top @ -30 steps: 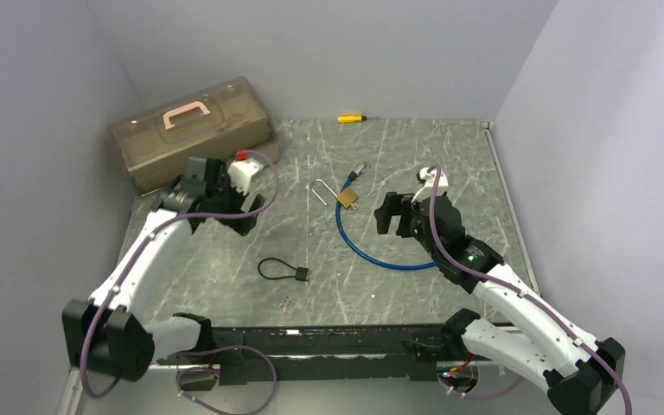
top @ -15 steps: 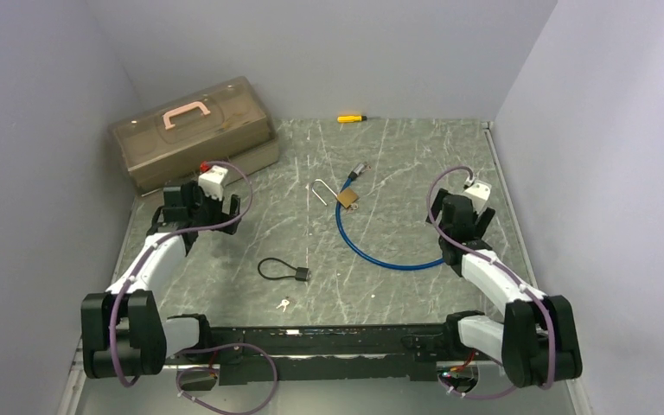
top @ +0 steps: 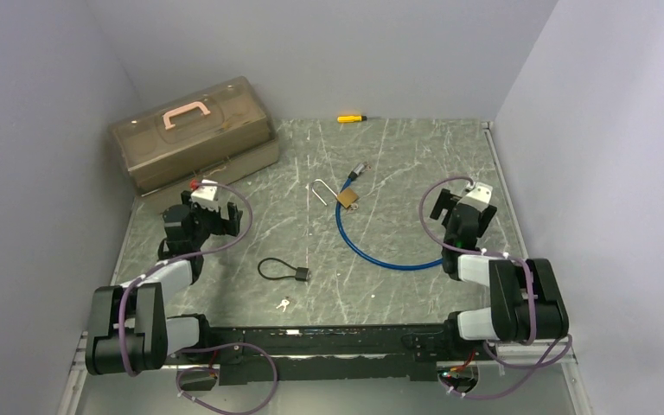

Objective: Unlock with the key

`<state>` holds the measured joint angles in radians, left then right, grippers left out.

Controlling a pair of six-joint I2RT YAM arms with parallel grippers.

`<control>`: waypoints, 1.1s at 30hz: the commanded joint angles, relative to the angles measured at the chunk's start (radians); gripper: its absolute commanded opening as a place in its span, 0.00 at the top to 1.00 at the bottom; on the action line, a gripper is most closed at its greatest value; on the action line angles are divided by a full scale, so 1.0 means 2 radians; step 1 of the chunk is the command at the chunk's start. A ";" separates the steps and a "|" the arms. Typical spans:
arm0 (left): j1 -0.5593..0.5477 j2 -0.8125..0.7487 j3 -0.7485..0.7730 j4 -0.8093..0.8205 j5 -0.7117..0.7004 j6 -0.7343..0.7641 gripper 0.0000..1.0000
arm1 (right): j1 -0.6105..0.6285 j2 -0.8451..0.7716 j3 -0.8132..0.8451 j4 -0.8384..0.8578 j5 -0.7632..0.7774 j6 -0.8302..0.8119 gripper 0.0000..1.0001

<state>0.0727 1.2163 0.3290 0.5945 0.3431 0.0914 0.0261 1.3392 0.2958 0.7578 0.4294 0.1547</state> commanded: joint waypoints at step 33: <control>0.010 0.063 -0.051 0.221 -0.082 0.006 0.01 | -0.001 0.065 -0.026 0.174 -0.047 -0.038 0.00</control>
<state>0.0895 1.3396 0.2070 1.0283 0.1955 0.1253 0.0223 1.4864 0.2379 1.0721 0.3489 0.0708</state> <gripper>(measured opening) 0.995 0.994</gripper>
